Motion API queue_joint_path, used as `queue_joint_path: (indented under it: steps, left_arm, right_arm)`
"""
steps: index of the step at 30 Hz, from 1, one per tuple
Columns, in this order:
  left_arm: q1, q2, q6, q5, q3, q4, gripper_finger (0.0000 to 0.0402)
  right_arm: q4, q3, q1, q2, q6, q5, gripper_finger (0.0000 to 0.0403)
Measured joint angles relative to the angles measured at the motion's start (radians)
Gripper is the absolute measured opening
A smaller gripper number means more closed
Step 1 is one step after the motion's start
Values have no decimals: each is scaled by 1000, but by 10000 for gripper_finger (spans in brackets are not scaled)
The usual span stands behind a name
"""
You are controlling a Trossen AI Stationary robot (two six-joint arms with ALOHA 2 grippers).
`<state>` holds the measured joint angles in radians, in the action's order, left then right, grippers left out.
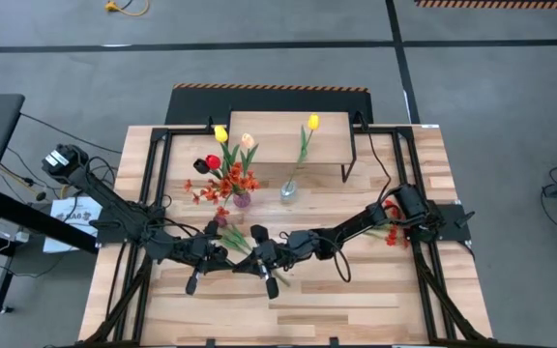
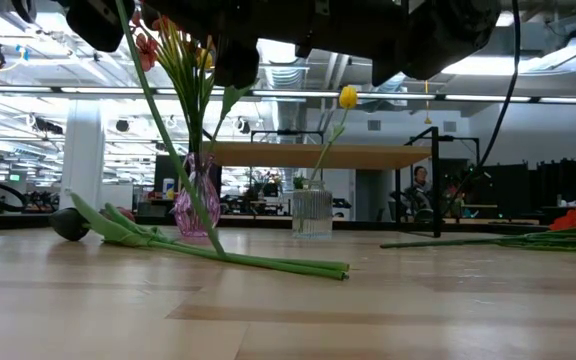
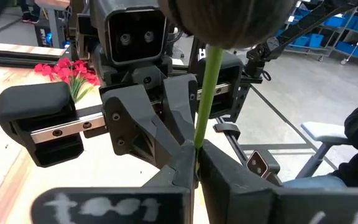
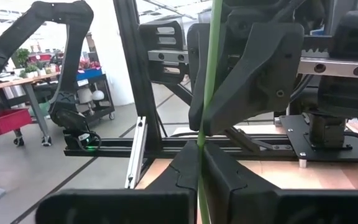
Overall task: Pick and place flowers into a vace then onto a shelf
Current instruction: Put the right black tulip into the transparent vase
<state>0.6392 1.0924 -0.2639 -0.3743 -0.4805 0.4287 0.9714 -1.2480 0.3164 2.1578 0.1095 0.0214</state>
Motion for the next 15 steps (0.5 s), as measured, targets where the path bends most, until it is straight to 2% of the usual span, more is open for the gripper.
queue_joint_path:
  steps: [3,11,15]
  left_arm:
    - [0,0,8,-4,0,18,11]
    - [0,0,70,-14,0,37,92]
    - [0,0,73,-15,0,41,113]
  right_arm:
    - [5,0,0,-1,2,1,2]
    - [4,0,2,-2,7,8,1]
    - [2,0,3,-2,7,9,1]
